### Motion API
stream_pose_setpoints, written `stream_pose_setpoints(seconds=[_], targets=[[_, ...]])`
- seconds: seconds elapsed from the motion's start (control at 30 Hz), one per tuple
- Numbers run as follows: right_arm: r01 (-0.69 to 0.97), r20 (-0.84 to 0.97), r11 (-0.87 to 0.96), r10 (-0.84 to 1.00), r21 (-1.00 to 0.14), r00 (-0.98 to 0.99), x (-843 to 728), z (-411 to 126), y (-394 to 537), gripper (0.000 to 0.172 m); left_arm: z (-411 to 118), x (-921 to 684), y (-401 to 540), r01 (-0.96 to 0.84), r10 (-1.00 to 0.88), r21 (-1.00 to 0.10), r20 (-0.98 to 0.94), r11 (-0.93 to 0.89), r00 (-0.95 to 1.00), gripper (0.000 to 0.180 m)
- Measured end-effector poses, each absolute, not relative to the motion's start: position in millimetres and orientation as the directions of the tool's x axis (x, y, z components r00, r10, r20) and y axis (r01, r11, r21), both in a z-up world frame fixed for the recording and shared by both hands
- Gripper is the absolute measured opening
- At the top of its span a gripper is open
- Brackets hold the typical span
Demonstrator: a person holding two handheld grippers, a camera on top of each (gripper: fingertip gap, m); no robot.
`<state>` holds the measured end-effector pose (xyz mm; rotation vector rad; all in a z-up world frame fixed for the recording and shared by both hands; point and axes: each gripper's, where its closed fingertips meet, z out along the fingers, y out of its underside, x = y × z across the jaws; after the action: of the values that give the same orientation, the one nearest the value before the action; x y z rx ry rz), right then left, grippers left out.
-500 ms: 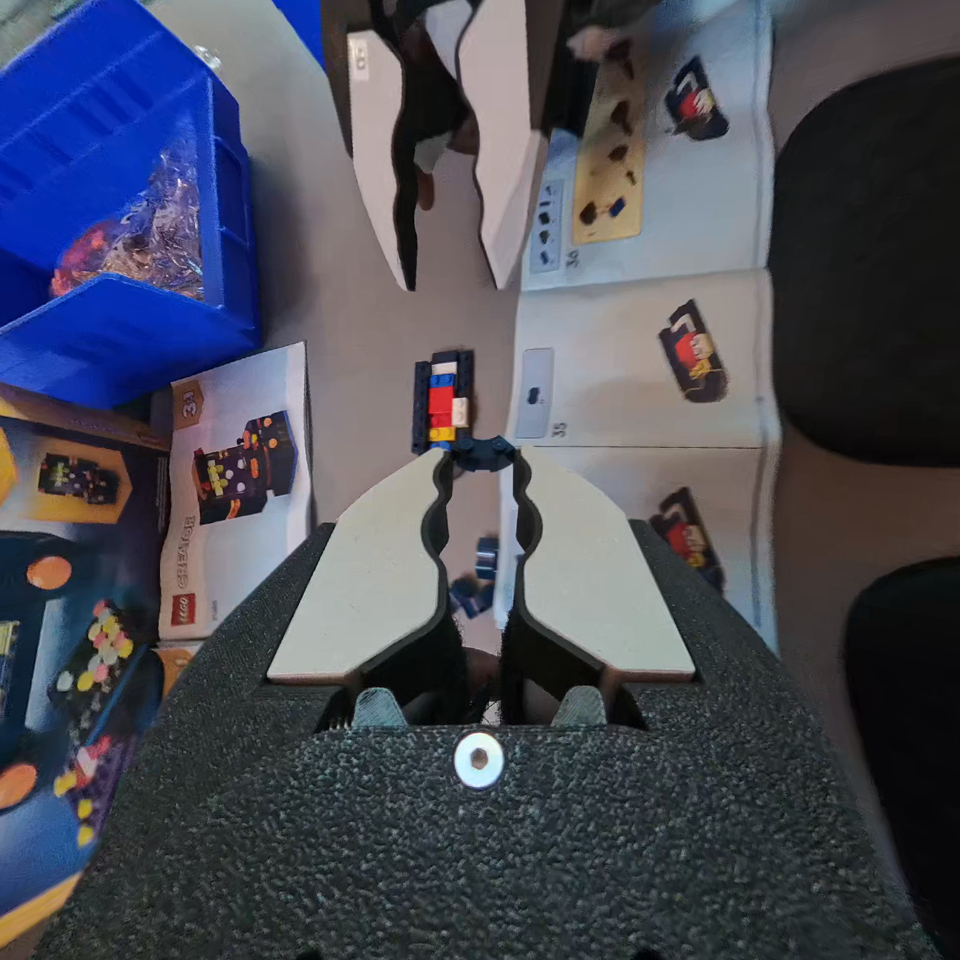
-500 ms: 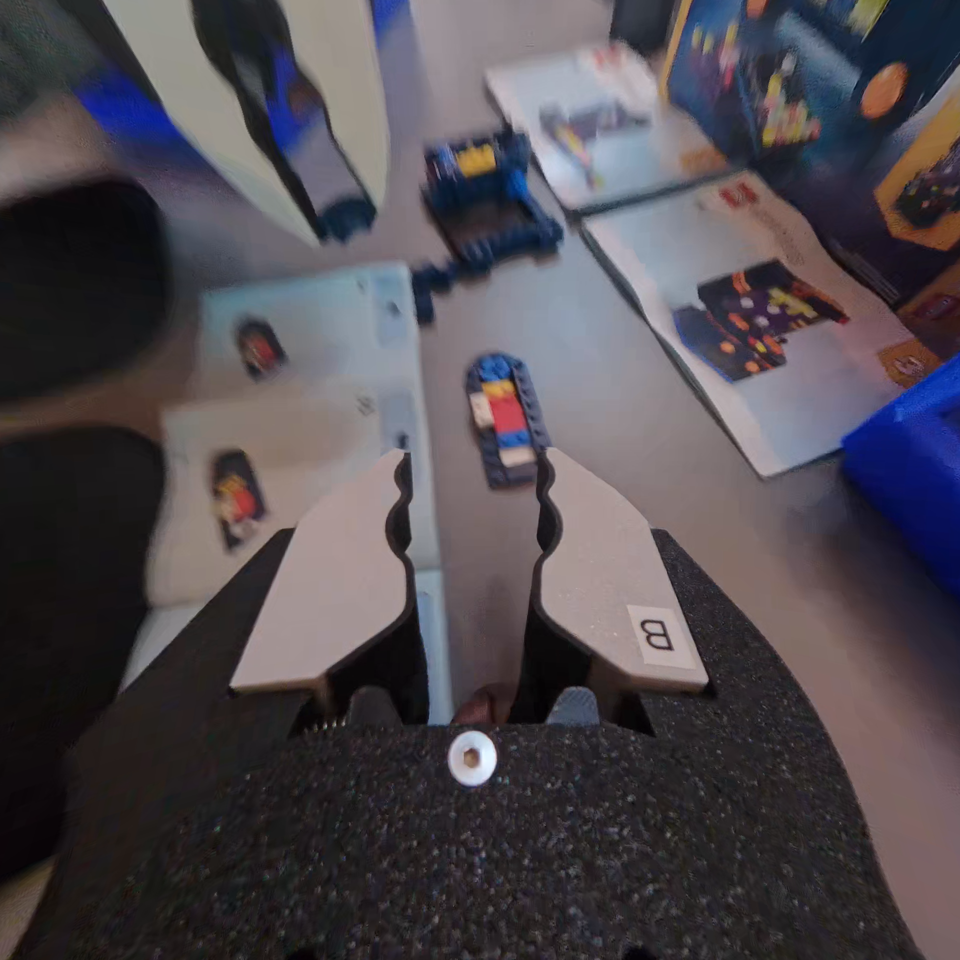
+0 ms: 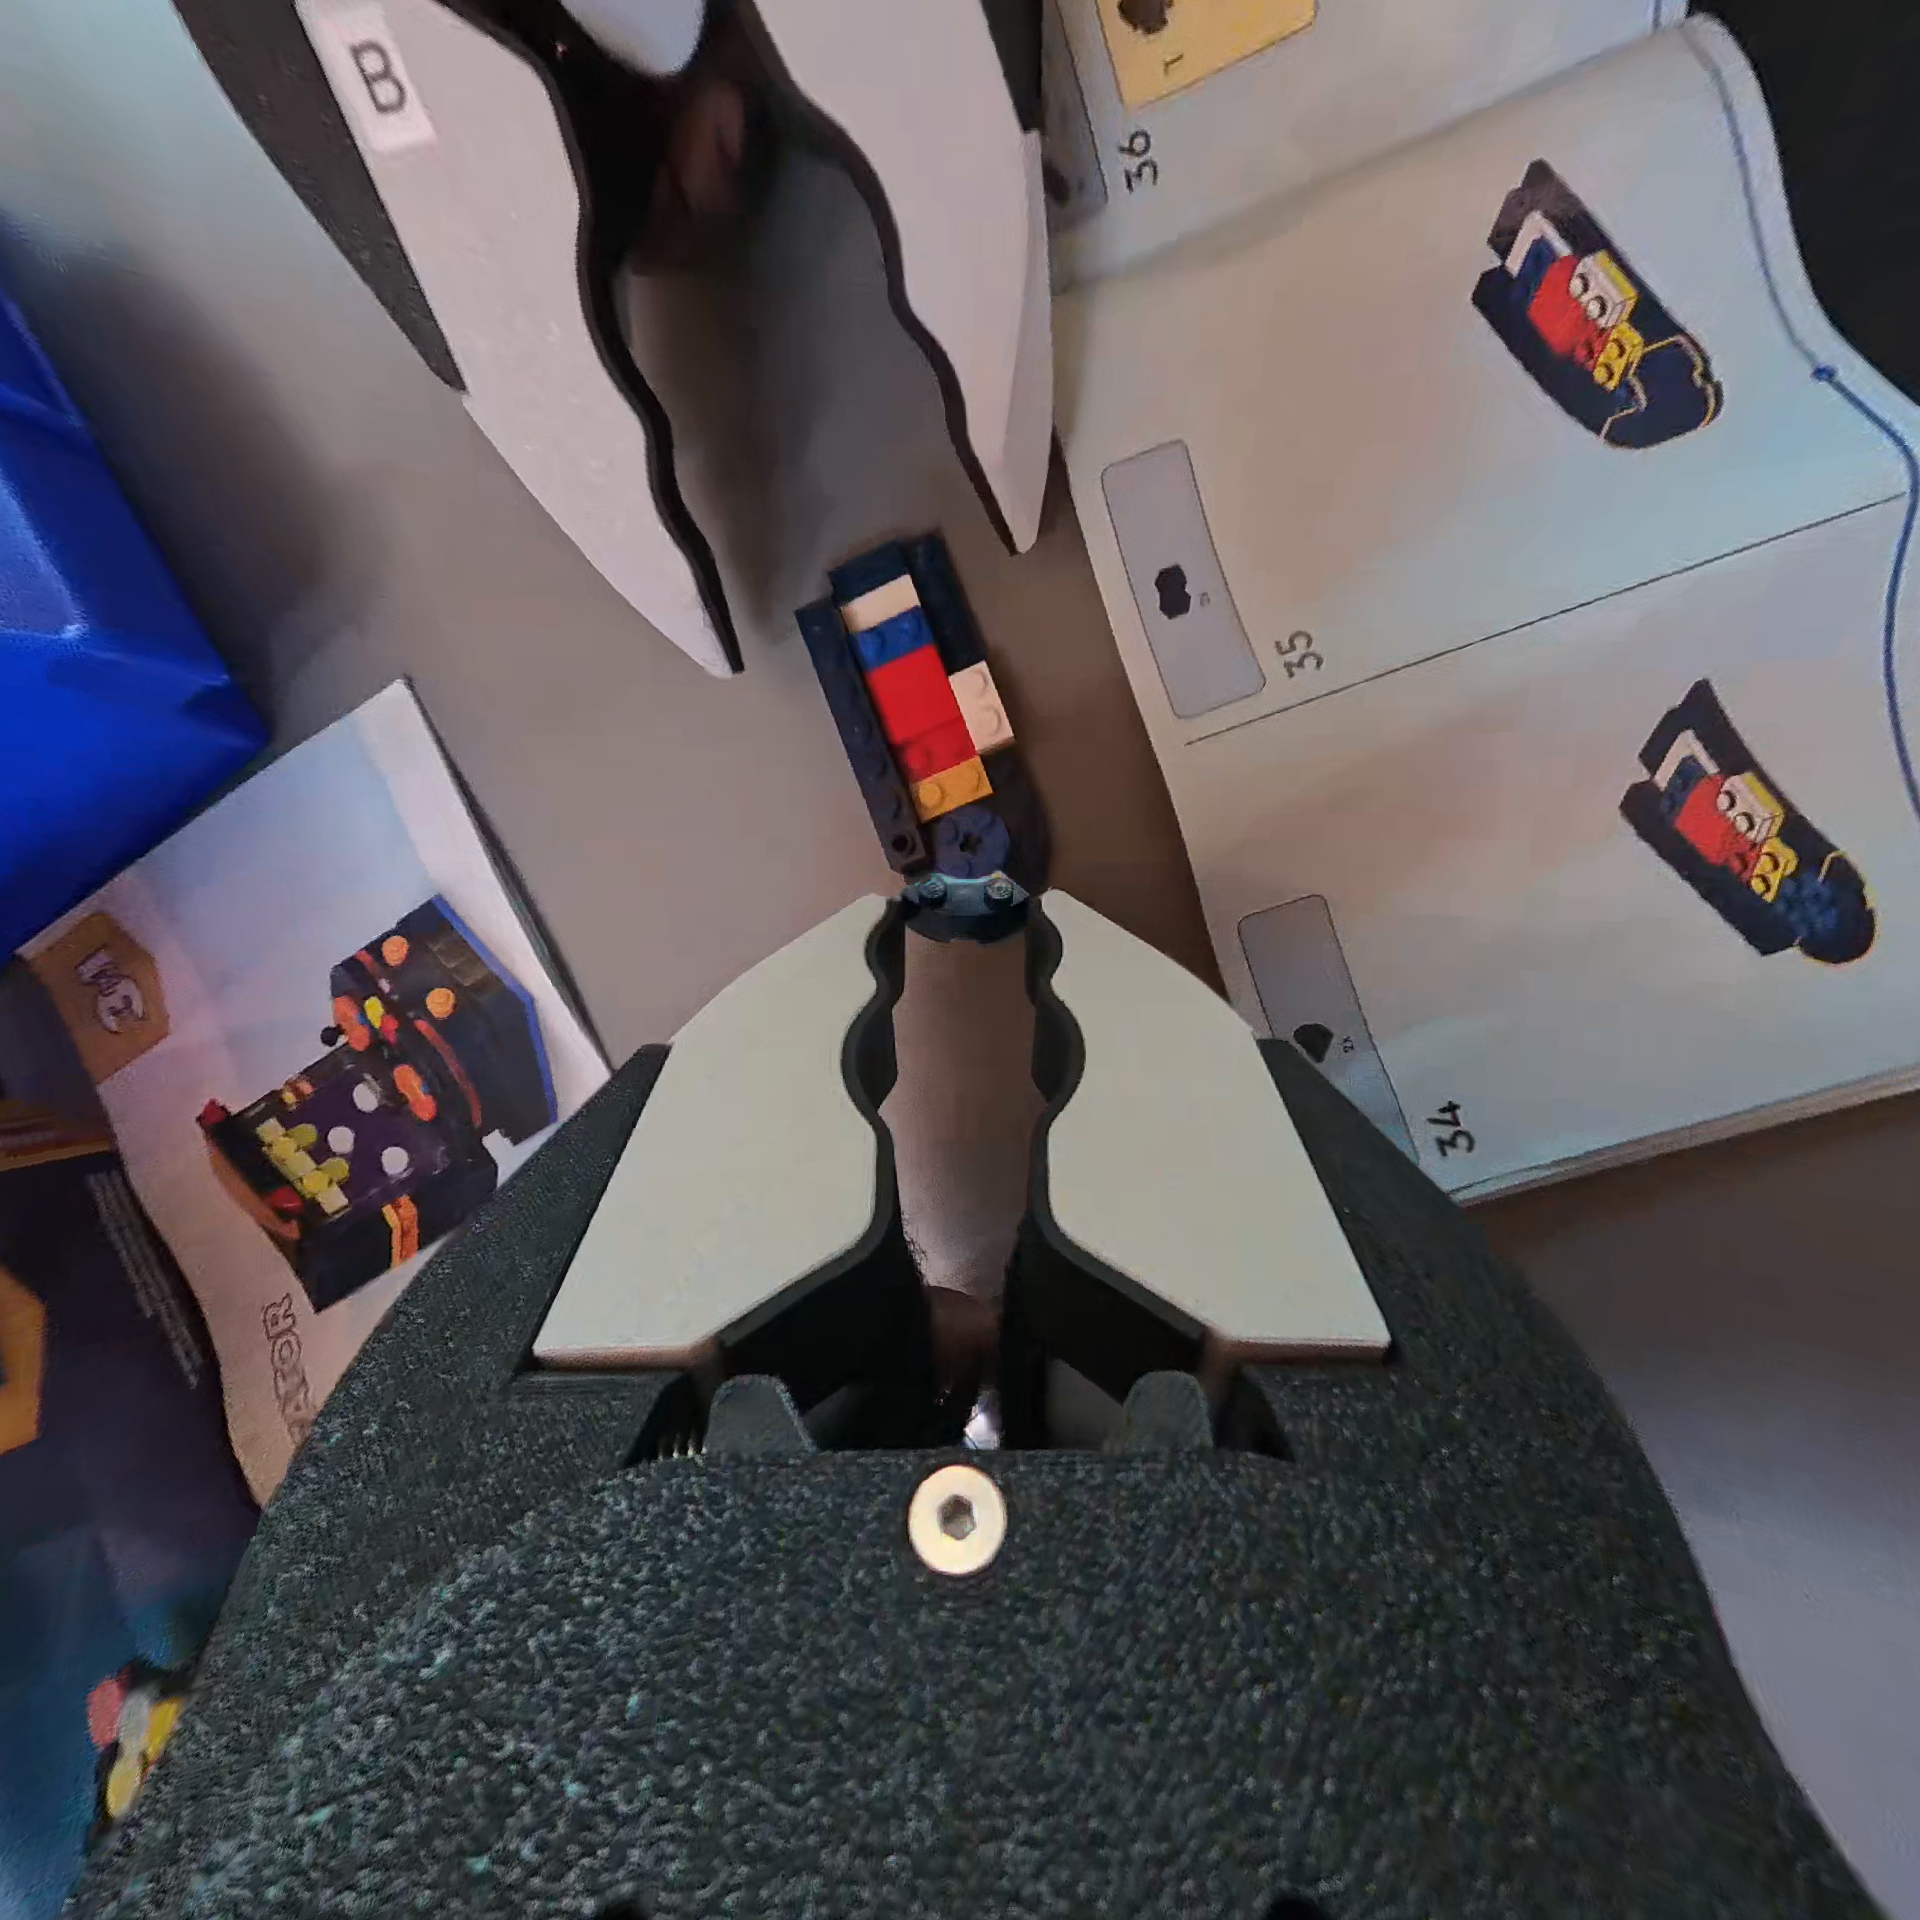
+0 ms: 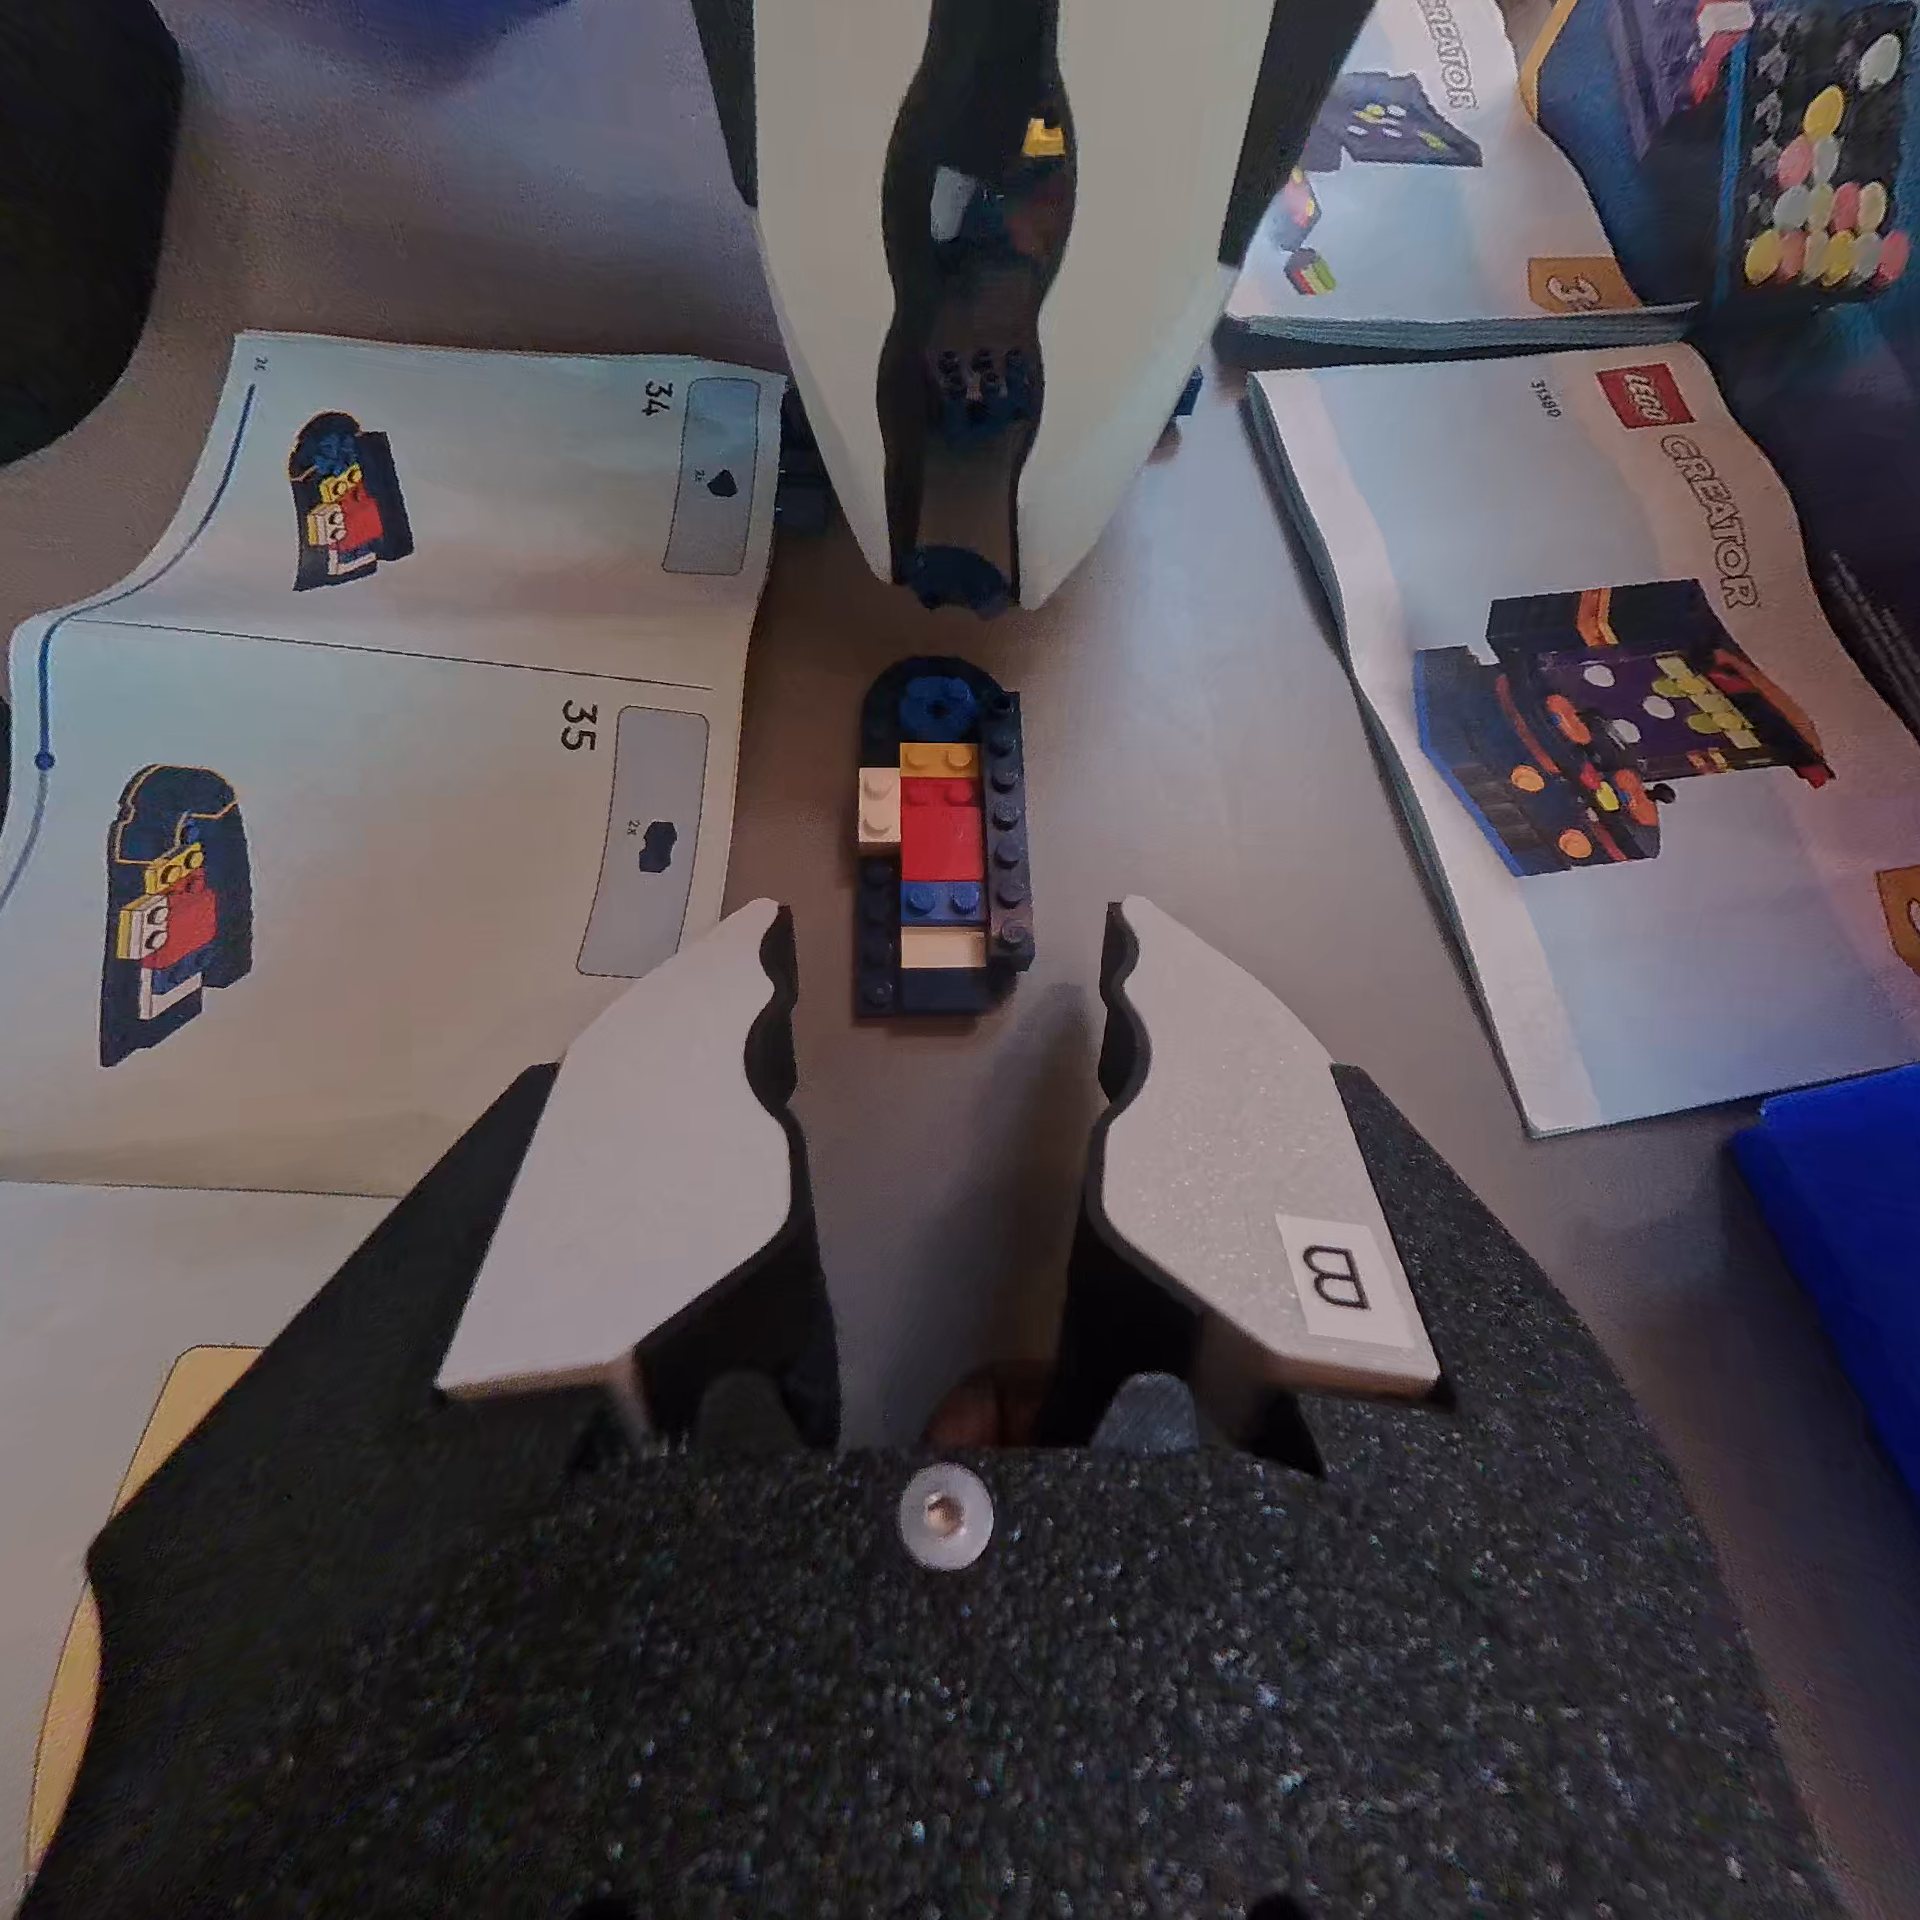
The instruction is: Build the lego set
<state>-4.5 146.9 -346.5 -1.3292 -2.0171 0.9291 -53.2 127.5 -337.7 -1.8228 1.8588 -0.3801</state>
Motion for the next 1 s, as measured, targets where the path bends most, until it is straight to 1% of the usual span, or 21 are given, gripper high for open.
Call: stream_pose_setpoints(seconds=[0.07,0.37,0.57,0.77,1.0], targets=[[0.561,0.055,0.27,0.927,-0.783,-0.37,-5.2,-350.1,145.4,0.056,-338.3,-47.1,127.6,-0.828,-0.989,-0.555,-0.147,0.082,0.001,0.022],[0.582,0.063,0.298,0.919,-0.757,-0.388,-5.3,-356.5,142.2,0.051,-350.1,-46.5,128.4,-0.805,-0.994,-0.587,-0.097,0.093,-0.044,0.022],[0.582,0.061,0.298,0.918,-0.757,-0.391,-6.1,-356.6,141.1,0.049,-349.8,-45.0,130.3,-0.774,-0.995,-0.627,-0.092,0.087,-0.037,0.022],[0.583,0.056,0.296,0.918,-0.757,-0.392,-6.9,-356.9,140.4,0.047,-350.4,-45.9,131.7,-0.765,-0.996,-0.641,-0.086,0.066,-0.013,0.022],[0.58,0.064,0.3,0.918,-0.757,-0.392,-7.6,-356.7,140.1,0.046,-356.6,-45.5,129.9,-0.776,-0.997,-0.627,-0.074,0.066,-0.026,0.024]])
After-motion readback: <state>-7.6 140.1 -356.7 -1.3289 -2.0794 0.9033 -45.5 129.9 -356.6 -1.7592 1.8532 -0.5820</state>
